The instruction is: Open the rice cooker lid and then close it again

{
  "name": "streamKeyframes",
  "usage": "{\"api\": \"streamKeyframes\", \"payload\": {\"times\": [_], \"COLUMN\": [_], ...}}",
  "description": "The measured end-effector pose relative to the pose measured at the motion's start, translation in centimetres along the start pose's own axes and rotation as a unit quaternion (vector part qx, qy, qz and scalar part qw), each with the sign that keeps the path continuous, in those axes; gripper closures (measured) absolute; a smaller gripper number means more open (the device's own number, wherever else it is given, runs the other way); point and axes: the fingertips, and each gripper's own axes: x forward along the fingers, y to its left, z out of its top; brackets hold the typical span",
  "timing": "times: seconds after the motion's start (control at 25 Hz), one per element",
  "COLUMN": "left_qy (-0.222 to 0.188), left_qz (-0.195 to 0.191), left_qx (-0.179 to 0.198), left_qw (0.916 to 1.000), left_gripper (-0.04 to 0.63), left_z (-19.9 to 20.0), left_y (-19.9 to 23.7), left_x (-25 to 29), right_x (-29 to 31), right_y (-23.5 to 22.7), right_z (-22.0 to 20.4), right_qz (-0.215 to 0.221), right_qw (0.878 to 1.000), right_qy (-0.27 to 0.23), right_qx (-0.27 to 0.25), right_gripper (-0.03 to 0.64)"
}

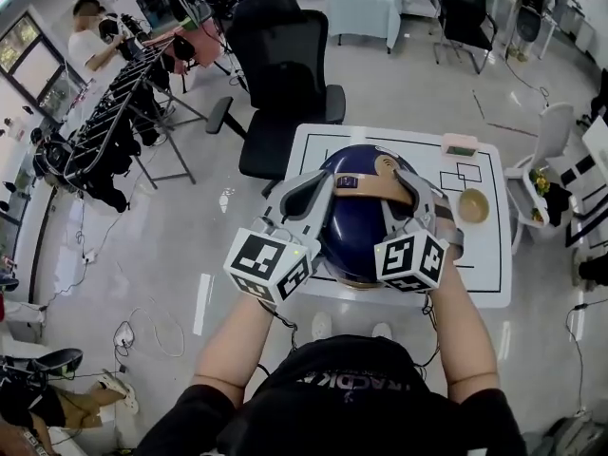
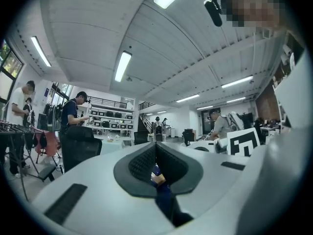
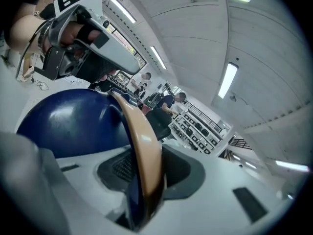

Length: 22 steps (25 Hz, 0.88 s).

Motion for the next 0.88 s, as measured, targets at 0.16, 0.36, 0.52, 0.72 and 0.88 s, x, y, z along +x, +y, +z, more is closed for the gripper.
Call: {"api": "streamKeyframes", "payload": {"times": [0.16,0.36,0.52,0.72,0.88], "left_qy": [0.021,0.046,0.059,0.072,0.076], "left_qz": [-0.020,-0.036,-0.049,-0.059,-0.062], "left_qx": [0.007,0.004,-0.006,-0.014,-0.024], "left_qw": [0.9995,0.9983,0.9970,0.9956,0.9949], "left_gripper": [0.592,0.592,0.592,0.592,0.592], "left_z": [-1.4,-3.6,-5.1,-6.7,-7.9], "left_y": [0.3,1.1,1.7,2.3,2.6], "left_x": [1.0,1.8,2.0,1.8,1.8], "right_x": [0.3,0.9,1.3,1.8,2.0], "right_y": [0.9,1.8,2.4,3.2,3.9], "right_z": [0.0,0.0,0.0,0.0,-0.2], "right_qz": [0.001,0.002,0.002,0.003,0.009], "right_qw": [1.000,0.999,0.998,0.997,0.996], "right_qy": [0.015,0.033,0.045,0.058,0.069], "right_qx": [-0.016,-0.033,-0.043,-0.052,-0.060], "right_gripper": [0.485,0.483,0.482,0.479,0.476]}}
